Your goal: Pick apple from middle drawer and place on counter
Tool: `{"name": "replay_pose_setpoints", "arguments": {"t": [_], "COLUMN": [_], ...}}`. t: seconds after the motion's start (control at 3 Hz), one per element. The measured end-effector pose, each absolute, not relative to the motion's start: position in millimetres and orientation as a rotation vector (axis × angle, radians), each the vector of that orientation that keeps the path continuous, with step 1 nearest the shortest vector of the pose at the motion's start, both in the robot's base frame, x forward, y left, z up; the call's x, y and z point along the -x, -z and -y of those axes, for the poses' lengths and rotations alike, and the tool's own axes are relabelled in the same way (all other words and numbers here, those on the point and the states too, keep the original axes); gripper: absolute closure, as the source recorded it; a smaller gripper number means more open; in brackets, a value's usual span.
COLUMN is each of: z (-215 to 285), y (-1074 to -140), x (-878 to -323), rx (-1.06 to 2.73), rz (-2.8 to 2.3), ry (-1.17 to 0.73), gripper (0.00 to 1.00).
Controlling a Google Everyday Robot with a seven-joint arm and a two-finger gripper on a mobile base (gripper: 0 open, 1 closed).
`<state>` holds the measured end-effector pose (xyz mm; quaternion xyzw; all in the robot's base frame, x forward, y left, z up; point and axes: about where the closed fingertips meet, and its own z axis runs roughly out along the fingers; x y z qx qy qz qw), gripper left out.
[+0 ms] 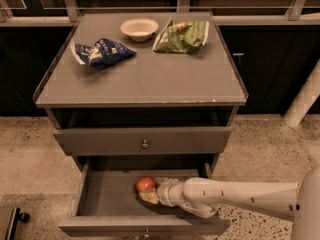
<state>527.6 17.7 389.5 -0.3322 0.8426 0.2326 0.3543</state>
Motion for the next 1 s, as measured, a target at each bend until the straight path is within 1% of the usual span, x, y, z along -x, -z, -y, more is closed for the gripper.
{"name": "replay_pose_setpoints", "arguments": {"t": [0.67, 1.0], "z": [-17.8, -17.8], "y": [-389.5, -389.5], "x": [-527.6, -527.6], "rx": [0.859, 0.859], "rz": [-2.178, -2.178], "ry": [-0.601, -0.601], "gripper": [0.87, 1.0]}}
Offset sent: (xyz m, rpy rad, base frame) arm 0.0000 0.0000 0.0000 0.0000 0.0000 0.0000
